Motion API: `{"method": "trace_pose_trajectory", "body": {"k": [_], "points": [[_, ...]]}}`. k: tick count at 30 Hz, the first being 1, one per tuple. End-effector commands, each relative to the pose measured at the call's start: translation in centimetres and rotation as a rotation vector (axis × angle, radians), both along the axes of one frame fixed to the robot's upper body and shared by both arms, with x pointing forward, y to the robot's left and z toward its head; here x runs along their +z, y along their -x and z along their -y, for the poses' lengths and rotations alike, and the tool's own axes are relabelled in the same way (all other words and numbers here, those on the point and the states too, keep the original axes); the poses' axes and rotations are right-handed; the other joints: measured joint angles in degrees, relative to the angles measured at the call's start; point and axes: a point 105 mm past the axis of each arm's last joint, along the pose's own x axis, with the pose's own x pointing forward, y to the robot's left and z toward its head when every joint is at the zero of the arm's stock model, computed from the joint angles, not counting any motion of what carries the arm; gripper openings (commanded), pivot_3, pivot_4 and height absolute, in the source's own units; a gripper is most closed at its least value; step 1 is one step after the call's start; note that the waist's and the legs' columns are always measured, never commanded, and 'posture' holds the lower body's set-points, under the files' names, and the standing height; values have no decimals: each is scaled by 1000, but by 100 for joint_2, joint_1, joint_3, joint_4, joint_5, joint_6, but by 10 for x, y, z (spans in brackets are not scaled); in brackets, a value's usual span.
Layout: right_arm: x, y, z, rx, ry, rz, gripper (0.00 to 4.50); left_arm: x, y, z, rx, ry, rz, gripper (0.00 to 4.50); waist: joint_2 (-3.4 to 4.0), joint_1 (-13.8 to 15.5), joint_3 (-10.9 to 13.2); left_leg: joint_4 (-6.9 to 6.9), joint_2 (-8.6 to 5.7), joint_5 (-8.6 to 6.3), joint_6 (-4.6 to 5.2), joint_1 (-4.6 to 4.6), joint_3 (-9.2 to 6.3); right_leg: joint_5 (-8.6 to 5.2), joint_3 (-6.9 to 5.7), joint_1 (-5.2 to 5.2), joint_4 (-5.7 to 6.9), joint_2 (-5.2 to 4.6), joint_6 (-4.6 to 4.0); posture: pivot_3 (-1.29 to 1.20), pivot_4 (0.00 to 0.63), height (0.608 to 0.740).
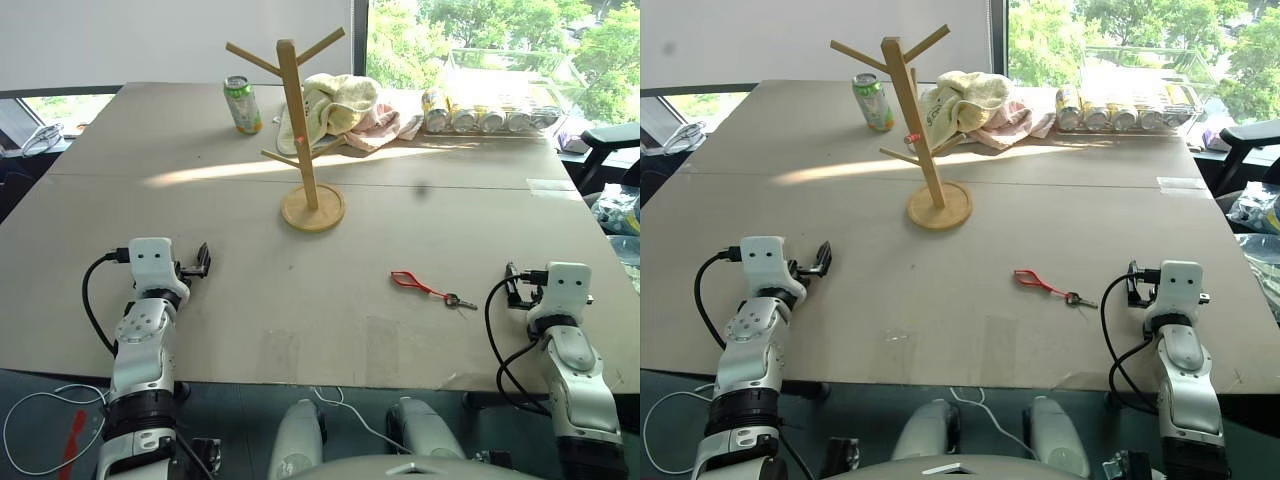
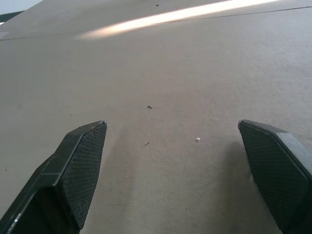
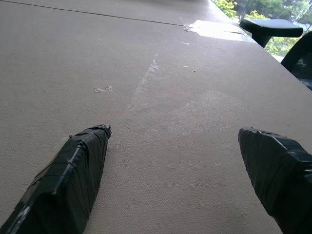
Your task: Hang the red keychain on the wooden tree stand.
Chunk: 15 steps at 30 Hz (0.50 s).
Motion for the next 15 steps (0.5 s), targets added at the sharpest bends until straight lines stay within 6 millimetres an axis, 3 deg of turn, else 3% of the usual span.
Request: {"method": "trace_pose_trajectory", "body": {"k": [1,4,9,15], "points": [[5,-1,6,41,47,-27,4500,-14,3,2,-50,22,-85,4447,0,0,0,0,0,0,0,0,0,0,0,0,0,0,0,0,150,733],[37,-16,-14,318,118,-31,4500,15,-1,30,-329,23,-80,4447,0,-24,17,5,-3,0,0,-5,3,0,2,-1,0,-2,0,0,150,733],[77,-23,-37,657,142,-100,4500,52,8,78,-712,-68,-131,4447,-25,-39,91,5,-14,0,2,-21,4,0,3,-14,-3,-15,0,0,150,733],[103,-4,-76,1045,114,-266,4500,88,33,130,-1095,-71,-201,4447,-25,-28,118,8,-11,0,3,-117,-17,21,-5,-100,4,-1,11,0,150,733]]}}
